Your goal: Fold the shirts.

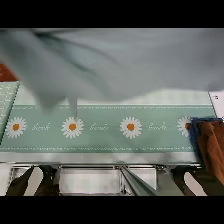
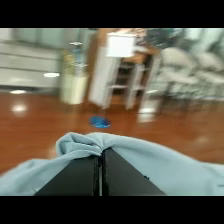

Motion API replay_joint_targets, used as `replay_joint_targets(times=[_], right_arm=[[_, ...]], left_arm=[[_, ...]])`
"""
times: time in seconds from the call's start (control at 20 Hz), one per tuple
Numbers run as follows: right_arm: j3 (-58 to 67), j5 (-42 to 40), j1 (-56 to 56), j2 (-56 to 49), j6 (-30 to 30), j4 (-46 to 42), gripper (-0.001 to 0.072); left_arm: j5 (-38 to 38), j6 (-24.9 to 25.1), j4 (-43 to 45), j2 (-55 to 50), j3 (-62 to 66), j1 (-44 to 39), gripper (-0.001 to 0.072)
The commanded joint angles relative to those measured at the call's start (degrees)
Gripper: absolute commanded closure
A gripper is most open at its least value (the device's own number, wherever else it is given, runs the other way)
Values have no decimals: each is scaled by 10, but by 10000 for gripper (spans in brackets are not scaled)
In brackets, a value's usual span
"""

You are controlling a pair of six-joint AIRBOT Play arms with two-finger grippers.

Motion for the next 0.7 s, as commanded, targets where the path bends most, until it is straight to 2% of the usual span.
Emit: replay_joint_targets(times=[0.0, 0.1, 0.2, 0.35, 0.4, 0.5, 0.65], right_arm=[[-50, 43, 0, 82, 32, -94, 691], [-143, 58, 0, 126, 49, -98, 691], [-258, 61, 0, 160, 56, -65, 691], [-436, 53, 0, 177, 56, 8, 691], [-492, 30, 0, 177, 51, 24, 691], [-586, -49, 0, 165, 45, 29, 691], [-646, -149, 0, 77, 22, 42, 691]], left_arm=[[-42, -47, 217, 79, -14, -29, 691], [-87, -81, 305, 108, -56, -120, 691], [-143, -103, 375, 129, -123, -189, 692], [-191, -130, 410, 137, -270, -217, 692], [-179, -132, 408, 135, -333, -217, 691], [-110, -139, 408, 123, -458, -217, 691], [61, -171, 369, 61, -599, -217, 691]])
